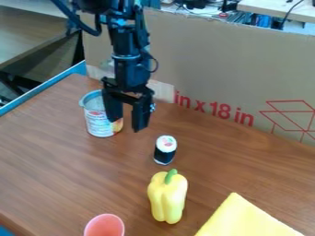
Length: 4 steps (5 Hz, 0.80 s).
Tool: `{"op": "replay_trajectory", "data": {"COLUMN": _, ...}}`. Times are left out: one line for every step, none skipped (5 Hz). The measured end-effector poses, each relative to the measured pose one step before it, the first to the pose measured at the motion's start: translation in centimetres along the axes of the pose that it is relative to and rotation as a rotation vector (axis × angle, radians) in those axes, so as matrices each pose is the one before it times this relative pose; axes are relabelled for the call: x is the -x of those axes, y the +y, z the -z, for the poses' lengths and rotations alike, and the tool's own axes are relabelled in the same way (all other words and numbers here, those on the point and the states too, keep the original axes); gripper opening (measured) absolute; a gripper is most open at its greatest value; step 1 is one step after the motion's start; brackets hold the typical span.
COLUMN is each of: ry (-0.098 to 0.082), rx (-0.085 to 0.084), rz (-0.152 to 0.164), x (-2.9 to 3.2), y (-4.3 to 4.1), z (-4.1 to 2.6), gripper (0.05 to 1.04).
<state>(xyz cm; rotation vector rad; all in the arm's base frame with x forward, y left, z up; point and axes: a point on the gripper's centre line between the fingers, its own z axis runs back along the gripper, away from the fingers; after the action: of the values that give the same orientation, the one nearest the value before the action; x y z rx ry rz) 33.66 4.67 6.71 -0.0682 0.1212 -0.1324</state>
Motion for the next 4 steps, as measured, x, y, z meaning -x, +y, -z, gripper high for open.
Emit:
{"op": "replay_trajectory", "data": {"ry": 0.0004, "rx": -0.0131, "rz": -0.0168, "x": -0.178, "y": 0.852, "z": 0.102, "gripper": 1.004}}
{"op": "replay_trajectory", "data": {"ry": -0.019, "rx": -0.0142, "rz": -0.0585, "x": -0.497, "y": 1.911, "z": 0.557, "gripper": 1.003}}
{"op": "replay_trajectory", "data": {"ry": -0.0423, "rx": -0.0099, "rz": -0.0693, "x": -0.584, "y": 2.131, "z": 0.067, "gripper": 1.003}}
{"op": "replay_trajectory", "data": {"ry": -0.0308, "rx": -0.0167, "rz": -0.0782, "x": 0.048, "y": 2.169, "z": -0.059, "gripper": 1.003}}
